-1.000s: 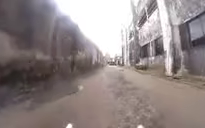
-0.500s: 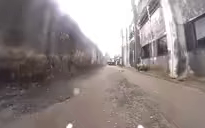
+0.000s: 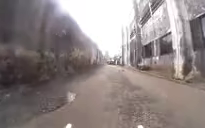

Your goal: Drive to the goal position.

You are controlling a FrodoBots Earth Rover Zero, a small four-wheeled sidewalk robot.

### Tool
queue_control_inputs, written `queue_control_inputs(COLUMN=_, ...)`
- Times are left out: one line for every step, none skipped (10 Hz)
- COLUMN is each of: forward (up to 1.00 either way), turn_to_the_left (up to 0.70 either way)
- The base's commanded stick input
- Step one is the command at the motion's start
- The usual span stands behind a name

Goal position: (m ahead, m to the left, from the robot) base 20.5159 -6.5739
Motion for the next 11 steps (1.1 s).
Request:
queue_control_inputs(forward=0.7, turn_to_the_left=0.0)
queue_control_inputs(forward=0.7, turn_to_the_left=0.0)
queue_control_inputs(forward=0.7, turn_to_the_left=0.0)
queue_control_inputs(forward=0.7, turn_to_the_left=0.0)
queue_control_inputs(forward=0.7, turn_to_the_left=0.0)
queue_control_inputs(forward=0.7, turn_to_the_left=0.0)
queue_control_inputs(forward=0.7, turn_to_the_left=0.0)
queue_control_inputs(forward=0.7, turn_to_the_left=0.0)
queue_control_inputs(forward=0.7, turn_to_the_left=0.0)
queue_control_inputs(forward=0.7, turn_to_the_left=0.0)
queue_control_inputs(forward=0.7, turn_to_the_left=0.0)
